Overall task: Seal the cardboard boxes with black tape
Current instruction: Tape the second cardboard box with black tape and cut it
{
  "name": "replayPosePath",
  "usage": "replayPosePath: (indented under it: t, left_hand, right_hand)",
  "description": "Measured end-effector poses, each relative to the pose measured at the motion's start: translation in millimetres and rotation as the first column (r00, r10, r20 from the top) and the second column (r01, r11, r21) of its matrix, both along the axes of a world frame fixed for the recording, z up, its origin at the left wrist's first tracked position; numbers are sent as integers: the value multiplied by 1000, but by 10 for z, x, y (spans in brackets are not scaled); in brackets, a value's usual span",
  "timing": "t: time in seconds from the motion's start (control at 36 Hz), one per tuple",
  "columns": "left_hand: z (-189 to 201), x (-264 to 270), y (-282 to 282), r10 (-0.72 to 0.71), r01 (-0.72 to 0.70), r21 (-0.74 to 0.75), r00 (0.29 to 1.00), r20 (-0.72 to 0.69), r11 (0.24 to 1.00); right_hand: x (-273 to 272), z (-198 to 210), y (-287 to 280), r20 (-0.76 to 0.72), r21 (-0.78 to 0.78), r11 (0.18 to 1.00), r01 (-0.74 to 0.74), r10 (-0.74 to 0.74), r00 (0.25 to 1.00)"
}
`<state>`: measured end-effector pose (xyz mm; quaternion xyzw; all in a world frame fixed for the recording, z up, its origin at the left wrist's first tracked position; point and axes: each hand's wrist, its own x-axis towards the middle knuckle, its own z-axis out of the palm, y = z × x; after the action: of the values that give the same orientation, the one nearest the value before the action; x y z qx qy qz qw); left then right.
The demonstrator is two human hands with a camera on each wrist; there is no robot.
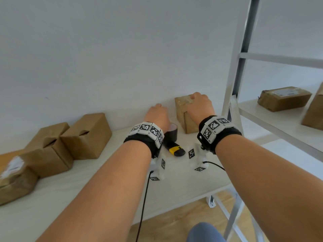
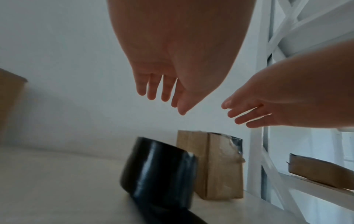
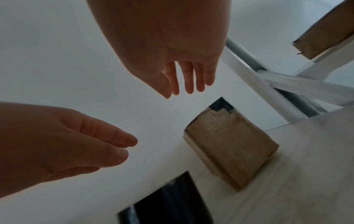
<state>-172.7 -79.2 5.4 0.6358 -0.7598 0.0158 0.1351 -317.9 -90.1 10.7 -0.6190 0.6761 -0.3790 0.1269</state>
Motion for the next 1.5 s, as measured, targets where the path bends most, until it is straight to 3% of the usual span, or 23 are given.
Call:
replayPosePath:
  t: [0.17, 0.42, 0.75, 0.94, 1.14, 1.36, 1.5]
  left_hand:
    - [81, 572, 206, 77, -70, -82, 994, 80, 994]
    - [136, 1463, 562, 238, -230, -66, 954, 181, 971]
    - [60, 2206, 729, 353, -346, -70, 925, 144, 936]
    - [-39, 2363, 691, 423, -430, -8, 885, 197, 903]
    - [-139, 2397, 664, 412, -412, -58, 873, 260, 909]
    - [-199, 2273, 669, 318, -303, -125, 940, 123, 945]
    - [-244, 2138, 714, 262, -258, -114, 965, 22, 959]
  right_hand:
    - [432, 70, 144, -119, -46, 996, -73, 67, 991]
    - [1287, 27, 320, -70, -13, 964, -267, 266, 961]
    - [2046, -132, 355, -96, 53, 924, -379, 382, 919]
    - [2318, -278, 323, -8, 116, 887, -447, 451, 893]
    - [2467, -315, 340, 25, 207, 850, -484, 490, 871]
    - [2480, -321, 406, 34, 225, 831, -508, 514, 857]
    - [2308, -292, 458, 119, 220, 840, -496, 481, 869]
